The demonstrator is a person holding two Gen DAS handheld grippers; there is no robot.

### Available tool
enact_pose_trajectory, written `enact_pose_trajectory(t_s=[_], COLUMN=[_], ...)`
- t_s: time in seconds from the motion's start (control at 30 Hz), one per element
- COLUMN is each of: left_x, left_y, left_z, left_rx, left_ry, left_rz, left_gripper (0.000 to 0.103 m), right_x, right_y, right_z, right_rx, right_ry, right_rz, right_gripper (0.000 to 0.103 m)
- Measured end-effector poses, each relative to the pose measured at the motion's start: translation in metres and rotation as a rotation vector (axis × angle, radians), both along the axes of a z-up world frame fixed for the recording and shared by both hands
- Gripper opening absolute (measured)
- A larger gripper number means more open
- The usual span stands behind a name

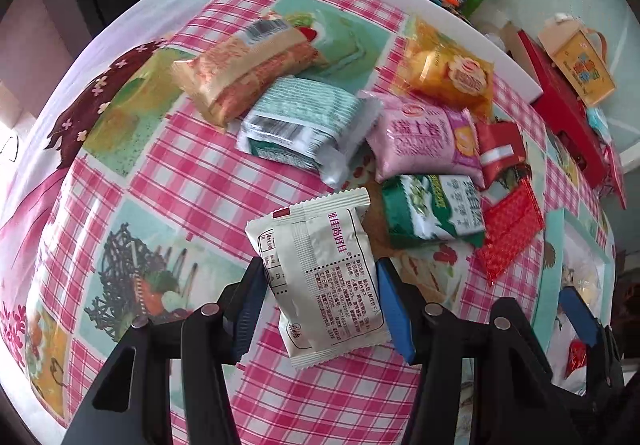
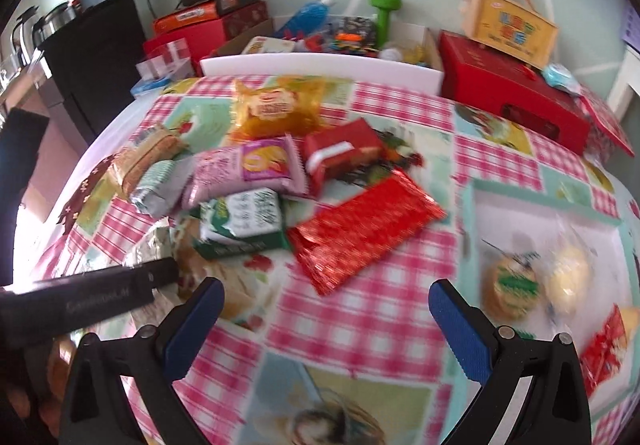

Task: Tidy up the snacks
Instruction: 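Grasp the white printed snack packet with the left tool, then grasp the green biscuit packet with the right tool while the left tool holds the white packet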

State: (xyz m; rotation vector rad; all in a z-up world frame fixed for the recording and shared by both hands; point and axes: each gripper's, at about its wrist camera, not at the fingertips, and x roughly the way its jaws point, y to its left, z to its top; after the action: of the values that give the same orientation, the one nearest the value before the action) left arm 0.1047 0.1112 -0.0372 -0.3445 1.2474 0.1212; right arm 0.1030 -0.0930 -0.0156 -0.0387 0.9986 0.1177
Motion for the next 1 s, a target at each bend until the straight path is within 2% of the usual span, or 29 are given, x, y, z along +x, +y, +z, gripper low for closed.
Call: enact_pose_trajectory(t_s=[0.23, 0.37, 0.43, 0.5, 0.53, 0.63, 0.77, 1.0], left_x=[-0.004, -0.004, -0.005, -0.004, -0.004, -0.007, -0.007, 0.001], left_y=[0.035, 0.054, 0.062, 0.067, 0.067, 0.064, 0.060, 0.051], left_z=[0.002, 0.001, 0.001, 0.002, 0.003, 0.004, -0.001, -0.008], left_rx=[-0.035, -0.017, -0.048, -0.057, 0.002, 0.000, -0.002, 0.006], left_ry=[0.009, 0.026, 0.026, 0.022, -0.001, -0.001, -0.002, 0.002], left_rz=[0.068, 0.110, 0.119, 0.122, 0.105, 0.099, 0.097, 0.092], left_gripper=[0.056, 0.056, 0.056, 0.056, 0.056, 0.056, 0.056, 0.056], right_x=[0.025, 0.035, 0.039, 0.044, 0.047, 0.052, 0.054, 0.047], right_y=[0.034, 0.050, 0.056, 0.061, 0.062, 0.066, 0.069, 0.064], right_z=[-0.011, -0.018, -0.022, -0.027, -0.029, -0.034, -0.038, -0.034], right_rx=[-0.023, -0.022, -0.048, -0.070, -0.065, -0.056, -0.039, -0.036], right_ry=[0.009, 0.016, 0.015, 0.023, 0.031, 0.046, 0.055, 0.055], right_rz=[0.106, 0.165, 0.189, 0.199, 0.199, 0.201, 0.209, 0.188], right_gripper=[0.103, 0.102, 0.101, 0.097, 0.096, 0.091, 0.075, 0.065])
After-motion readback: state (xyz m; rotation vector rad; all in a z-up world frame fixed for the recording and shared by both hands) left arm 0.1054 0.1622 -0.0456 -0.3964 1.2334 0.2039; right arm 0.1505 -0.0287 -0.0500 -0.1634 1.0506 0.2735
